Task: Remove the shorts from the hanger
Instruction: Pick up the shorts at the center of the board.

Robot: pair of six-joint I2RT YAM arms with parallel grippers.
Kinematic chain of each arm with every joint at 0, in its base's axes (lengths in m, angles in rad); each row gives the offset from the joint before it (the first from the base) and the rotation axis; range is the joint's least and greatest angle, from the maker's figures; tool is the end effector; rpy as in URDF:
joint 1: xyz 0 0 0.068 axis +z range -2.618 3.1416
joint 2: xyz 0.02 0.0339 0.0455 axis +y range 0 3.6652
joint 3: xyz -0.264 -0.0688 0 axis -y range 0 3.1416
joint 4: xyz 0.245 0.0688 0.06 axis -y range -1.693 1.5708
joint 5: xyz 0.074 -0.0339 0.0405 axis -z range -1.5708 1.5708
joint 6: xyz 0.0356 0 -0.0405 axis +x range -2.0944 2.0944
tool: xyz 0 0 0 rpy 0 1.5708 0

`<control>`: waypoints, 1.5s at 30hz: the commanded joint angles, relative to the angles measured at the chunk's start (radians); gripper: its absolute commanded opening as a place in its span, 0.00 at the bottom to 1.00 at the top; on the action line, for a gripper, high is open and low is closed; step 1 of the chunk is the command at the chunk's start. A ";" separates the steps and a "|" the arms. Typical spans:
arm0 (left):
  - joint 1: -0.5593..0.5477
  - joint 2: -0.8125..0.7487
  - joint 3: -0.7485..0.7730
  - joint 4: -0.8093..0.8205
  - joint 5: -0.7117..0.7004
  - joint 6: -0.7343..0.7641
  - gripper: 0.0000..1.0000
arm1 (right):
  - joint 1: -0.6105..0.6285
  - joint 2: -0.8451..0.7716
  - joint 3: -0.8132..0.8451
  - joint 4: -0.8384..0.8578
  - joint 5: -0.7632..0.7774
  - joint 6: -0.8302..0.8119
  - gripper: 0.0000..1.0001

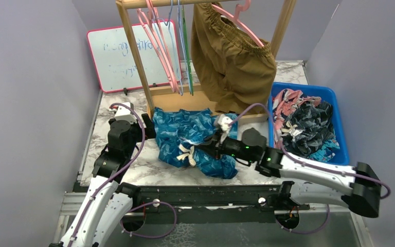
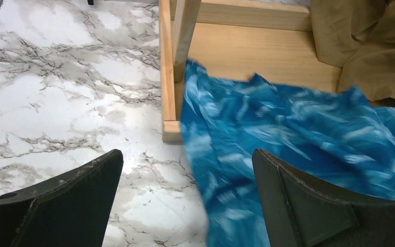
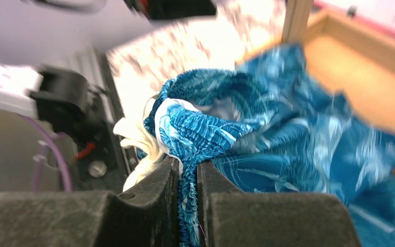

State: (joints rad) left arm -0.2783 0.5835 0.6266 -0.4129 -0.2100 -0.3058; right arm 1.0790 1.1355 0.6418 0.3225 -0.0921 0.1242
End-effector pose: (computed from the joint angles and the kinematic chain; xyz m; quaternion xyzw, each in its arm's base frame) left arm 0.1399 -0.0322 0.2901 -0.0705 0.8196 -0.0790 0.5630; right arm 0.1202 0.2314 0.2710 -0.3774 0.6651 0.3932 0.5105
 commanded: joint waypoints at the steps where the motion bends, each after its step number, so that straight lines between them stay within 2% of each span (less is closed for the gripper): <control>1: 0.007 -0.019 0.007 0.000 -0.008 -0.004 0.99 | 0.004 -0.201 -0.013 0.048 -0.060 0.026 0.01; 7: 0.009 -0.031 0.005 0.000 -0.013 -0.004 0.99 | 0.005 -0.399 0.018 -0.035 0.003 0.044 0.01; 10: 0.010 -0.029 0.004 0.001 -0.011 -0.005 0.99 | 0.005 -0.413 0.049 -0.099 0.050 0.060 0.01; 15: 0.010 -0.025 0.004 0.002 -0.007 -0.004 0.99 | 0.004 -0.399 0.078 -0.196 0.237 0.065 0.01; 19: 0.010 -0.024 0.002 0.002 0.002 -0.004 0.99 | 0.004 -0.483 0.088 -0.198 0.262 0.055 0.01; 22: 0.013 -0.022 0.001 0.004 0.004 -0.003 0.99 | 0.004 -0.470 0.153 -0.313 0.251 0.055 0.01; 26: 0.015 -0.018 0.001 0.006 0.008 -0.003 0.99 | 0.003 -0.349 0.180 -0.437 0.332 0.083 0.01; 31: 0.015 -0.006 0.001 0.006 0.016 -0.001 0.99 | 0.001 -0.076 0.197 -0.502 0.480 0.173 0.01; 38: 0.014 -0.013 -0.001 0.006 0.023 0.000 0.99 | -0.013 0.289 0.327 -0.607 0.485 0.273 0.04; 39: 0.015 -0.016 -0.001 0.006 0.023 0.000 0.99 | -0.013 0.316 0.343 -0.630 0.475 0.280 0.09; 40: 0.016 -0.016 -0.002 0.006 0.022 0.000 0.99 | -0.013 0.339 0.352 -0.646 0.461 0.289 0.21; 42: 0.015 -0.017 -0.002 0.006 0.023 0.000 0.99 | -0.013 0.357 0.352 -0.654 0.418 0.293 0.54; 43: 0.016 -0.019 -0.002 0.006 0.023 0.000 0.99 | -0.013 0.361 0.348 -0.653 0.391 0.292 0.66; 44: 0.016 -0.019 -0.003 0.006 0.024 0.001 0.99 | -0.013 0.364 0.344 -0.655 0.367 0.291 0.75; 45: 0.016 -0.018 -0.004 0.005 0.024 0.000 0.99 | -0.014 0.371 0.344 -0.666 0.351 0.288 0.80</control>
State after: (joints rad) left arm -0.2680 0.5766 0.6262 -0.4133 -0.2058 -0.3058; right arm 1.0714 1.4940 0.9604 -0.2893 0.3210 0.3893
